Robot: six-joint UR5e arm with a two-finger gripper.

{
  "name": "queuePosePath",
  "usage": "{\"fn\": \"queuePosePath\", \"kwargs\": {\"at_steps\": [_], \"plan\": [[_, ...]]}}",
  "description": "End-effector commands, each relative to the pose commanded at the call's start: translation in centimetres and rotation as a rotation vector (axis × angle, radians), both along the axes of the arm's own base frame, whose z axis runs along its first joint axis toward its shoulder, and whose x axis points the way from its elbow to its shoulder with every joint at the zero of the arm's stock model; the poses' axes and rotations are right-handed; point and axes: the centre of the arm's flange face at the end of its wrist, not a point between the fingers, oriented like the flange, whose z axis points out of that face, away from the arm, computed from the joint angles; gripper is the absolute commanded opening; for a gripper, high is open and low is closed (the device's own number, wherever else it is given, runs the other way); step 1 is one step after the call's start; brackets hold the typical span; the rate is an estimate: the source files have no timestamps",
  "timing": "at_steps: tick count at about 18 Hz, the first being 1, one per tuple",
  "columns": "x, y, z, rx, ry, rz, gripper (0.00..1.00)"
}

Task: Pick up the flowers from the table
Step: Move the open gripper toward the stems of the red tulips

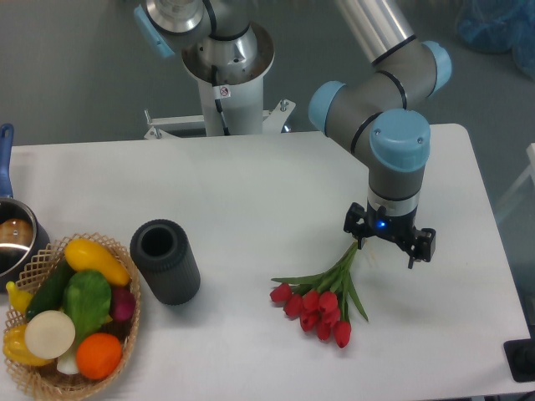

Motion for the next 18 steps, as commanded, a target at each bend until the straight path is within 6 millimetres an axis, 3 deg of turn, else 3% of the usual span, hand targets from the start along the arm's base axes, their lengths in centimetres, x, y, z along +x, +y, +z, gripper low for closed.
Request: {"fn": "queuePosePath", "kwargs": {"at_steps": [6, 12, 14, 18], "plan": [[0.1, 0.1, -0.1, 0.0, -0.002, 0.003, 1.0], [1.7, -0.8, -3.9, 0.001, -0.011, 0.004, 1.0], [1.7, -0.7, -3.9, 0.0, -0.011, 0.001, 1.0], [3.1, 1.6, -5.4, -0.01, -0.029, -0.039, 1.0]]}}
